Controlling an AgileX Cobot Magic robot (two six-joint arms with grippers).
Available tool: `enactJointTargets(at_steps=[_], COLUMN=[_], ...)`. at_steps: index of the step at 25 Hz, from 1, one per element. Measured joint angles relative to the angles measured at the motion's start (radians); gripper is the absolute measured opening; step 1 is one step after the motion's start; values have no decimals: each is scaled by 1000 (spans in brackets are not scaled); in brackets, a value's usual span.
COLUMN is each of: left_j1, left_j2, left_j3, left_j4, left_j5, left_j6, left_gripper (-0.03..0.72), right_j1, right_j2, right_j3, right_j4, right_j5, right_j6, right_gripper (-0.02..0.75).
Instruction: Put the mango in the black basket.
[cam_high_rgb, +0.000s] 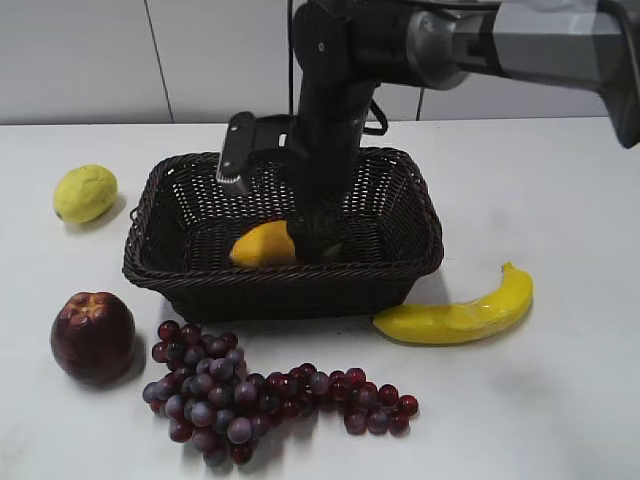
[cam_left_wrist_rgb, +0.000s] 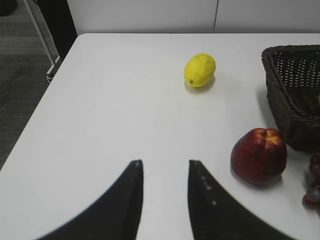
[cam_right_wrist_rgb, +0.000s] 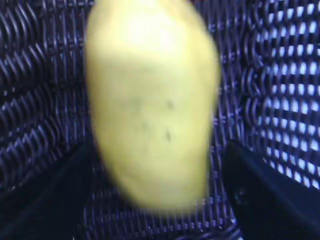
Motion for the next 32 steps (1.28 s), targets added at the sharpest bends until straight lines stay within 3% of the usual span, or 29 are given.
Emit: enactJointTargets(at_steps=[8, 17, 21, 27, 32], left_j1=[0, 0, 0, 0, 0], left_j2=[0, 0, 0, 0, 0], left_j3=[0, 0, 0, 0, 0], left_j4=[0, 0, 0, 0, 0], left_j5=[0, 0, 0, 0, 0], left_j6=[0, 0, 0, 0, 0], left_gripper=[240, 240, 240, 240, 240], right_j1=[-40, -306, -419, -558, -627], right_j2=[-224, -393, -430, -465, -579], right_j3=[-2, -2, -2, 48, 248], right_j4=[6, -1, -13, -17, -15], right_j5=[13, 37, 139, 183, 185], right_j6=[68, 491, 696, 830, 844], right_gripper=[631, 539, 533, 531, 531])
